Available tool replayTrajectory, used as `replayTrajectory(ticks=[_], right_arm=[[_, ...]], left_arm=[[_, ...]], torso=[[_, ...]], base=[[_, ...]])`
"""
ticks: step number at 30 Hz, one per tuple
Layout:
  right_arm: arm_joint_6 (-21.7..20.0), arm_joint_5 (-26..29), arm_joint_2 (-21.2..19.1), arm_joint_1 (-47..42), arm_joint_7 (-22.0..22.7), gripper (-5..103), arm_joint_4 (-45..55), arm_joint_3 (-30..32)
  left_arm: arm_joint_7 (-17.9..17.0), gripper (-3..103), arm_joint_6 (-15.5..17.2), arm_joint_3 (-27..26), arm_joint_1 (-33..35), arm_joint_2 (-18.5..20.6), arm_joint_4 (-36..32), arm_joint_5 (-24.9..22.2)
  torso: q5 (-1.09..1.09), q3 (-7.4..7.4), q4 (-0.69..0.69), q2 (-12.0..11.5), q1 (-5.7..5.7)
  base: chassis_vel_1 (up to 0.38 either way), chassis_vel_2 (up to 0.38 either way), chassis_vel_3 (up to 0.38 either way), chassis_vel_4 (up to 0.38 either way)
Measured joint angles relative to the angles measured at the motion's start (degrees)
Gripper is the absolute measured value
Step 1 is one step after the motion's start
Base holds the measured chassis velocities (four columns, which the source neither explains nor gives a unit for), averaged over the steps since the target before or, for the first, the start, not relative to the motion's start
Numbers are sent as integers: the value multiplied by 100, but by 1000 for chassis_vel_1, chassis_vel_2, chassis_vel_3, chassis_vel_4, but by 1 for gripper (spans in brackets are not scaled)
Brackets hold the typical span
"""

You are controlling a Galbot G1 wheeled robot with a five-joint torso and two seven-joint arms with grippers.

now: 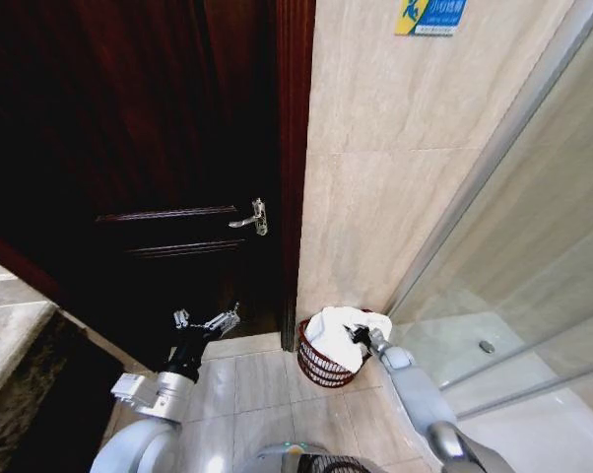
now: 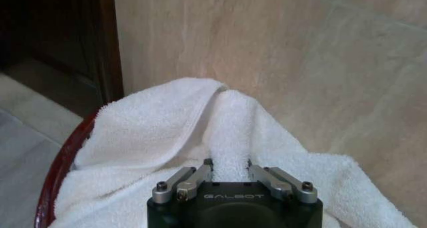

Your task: Discard the used towel into the hamper.

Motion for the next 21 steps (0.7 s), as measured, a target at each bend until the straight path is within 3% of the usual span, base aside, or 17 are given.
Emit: replayTrajectory(ticks=[21], right_arm=[[190,-1128,420,488,387,14,-1688,699]], left_arm=[[0,100,0,0,0,0,0,0]], torso=[[1,0,0,0,0]], base=[[0,0,0,0]])
